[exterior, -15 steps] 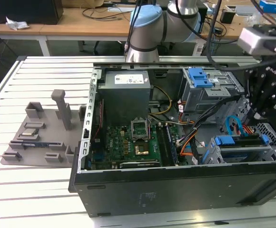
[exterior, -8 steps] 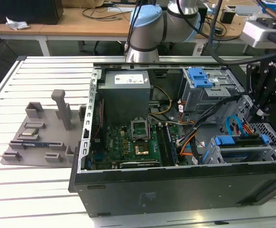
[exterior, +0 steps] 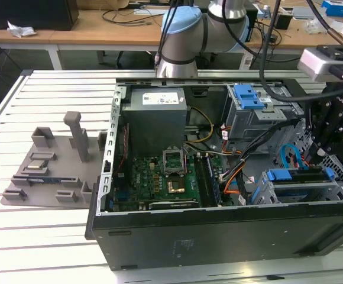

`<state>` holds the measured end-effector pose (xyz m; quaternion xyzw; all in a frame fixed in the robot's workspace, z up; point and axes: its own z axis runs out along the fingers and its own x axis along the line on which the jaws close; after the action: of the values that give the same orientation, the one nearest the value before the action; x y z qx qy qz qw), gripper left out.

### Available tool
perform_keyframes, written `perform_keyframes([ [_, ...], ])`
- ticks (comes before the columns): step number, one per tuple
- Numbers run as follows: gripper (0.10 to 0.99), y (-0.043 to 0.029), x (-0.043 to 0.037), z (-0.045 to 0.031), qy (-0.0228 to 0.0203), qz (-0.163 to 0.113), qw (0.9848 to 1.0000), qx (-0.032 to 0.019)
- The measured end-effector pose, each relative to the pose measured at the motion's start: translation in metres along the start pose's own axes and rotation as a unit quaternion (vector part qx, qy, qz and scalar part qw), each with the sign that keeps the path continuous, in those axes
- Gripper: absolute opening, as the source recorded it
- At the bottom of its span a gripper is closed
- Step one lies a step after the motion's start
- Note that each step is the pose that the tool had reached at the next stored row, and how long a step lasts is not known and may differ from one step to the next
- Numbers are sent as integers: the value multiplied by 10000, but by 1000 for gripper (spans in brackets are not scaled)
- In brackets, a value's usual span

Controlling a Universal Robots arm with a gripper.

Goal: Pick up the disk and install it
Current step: 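Insert the second disk wire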

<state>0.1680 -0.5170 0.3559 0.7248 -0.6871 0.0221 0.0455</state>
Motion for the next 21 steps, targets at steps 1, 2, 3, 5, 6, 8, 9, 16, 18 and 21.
perform_keyframes([
  [1,106,-1,-2,34,1,0,10000,0],
  [2,106,-2,-5,67,1,0,10000,0],
  [3,106,-4,-8,97,0,0,10000,0],
  [5,106,-6,-13,155,7,0,10000,0],
  [6,106,-6,-15,164,7,0,10000,0],
  [8,106,-6,-14,170,3,0,10000,0],
  [9,106,-6,-14,170,1,0,10000,2],
  [16,106,10,28,-274,2,0,10000,3],
  [18,106,13,35,-356,3,1,10000,2],
  [21,106,16,44,-445,2,0,10000,3],
])
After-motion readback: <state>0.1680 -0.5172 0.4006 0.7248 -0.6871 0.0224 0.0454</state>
